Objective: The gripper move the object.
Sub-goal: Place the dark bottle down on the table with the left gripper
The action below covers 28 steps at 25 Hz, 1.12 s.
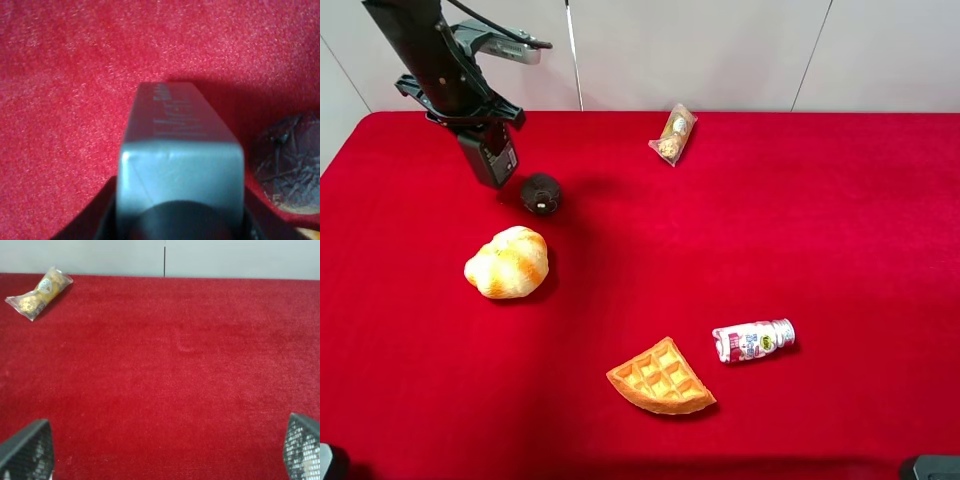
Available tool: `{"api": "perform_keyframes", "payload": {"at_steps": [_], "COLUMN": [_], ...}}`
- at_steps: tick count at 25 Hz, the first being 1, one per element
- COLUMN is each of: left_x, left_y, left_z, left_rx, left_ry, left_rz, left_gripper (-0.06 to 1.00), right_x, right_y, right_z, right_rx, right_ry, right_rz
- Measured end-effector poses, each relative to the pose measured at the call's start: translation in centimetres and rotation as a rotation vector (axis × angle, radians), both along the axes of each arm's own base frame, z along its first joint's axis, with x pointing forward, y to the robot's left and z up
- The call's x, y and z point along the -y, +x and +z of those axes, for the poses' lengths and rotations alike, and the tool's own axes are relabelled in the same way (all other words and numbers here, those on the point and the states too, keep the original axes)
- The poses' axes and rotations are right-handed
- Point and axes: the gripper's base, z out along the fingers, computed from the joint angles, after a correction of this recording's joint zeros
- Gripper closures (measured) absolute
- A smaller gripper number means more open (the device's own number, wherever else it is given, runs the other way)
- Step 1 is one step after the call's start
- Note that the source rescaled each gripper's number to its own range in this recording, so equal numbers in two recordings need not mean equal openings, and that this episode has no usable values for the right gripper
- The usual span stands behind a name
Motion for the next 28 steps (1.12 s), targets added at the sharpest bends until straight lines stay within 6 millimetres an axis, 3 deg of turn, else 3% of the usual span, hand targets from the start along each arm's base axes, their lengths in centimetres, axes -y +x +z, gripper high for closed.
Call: {"api": "perform_keyframes", "payload": {"at_steps": [6, 15, 26, 28], "left_x": [0.0, 0.2, -0.1, -0.1], "left_y": [0.0, 0.1, 0.0, 0.0], "left_z": [-0.1, -1.8, -1.9, -1.9], "left_rx": [-0.010, -0.066, -0.081, -0.081], "left_ry": [-0.031, -0.044, -0.016, -0.016], "left_rz": [0.043, 0.076, 0.067, 0.067], "left_gripper": [0.94, 0.94, 0.94, 0.90], "right_x": [0.0, 0.0, 0.0, 0.0], "right_y": [0.0, 0.0, 0.0, 0.0], "right_z": [0.0, 0.0, 0.0, 0.0], "right_rx": [-0.001, -0.001, 0.000, 0.000], "right_ry": [0.000, 0.000, 0.000, 0.000], "right_rz": [0.000, 0.000, 0.000, 0.000]}}
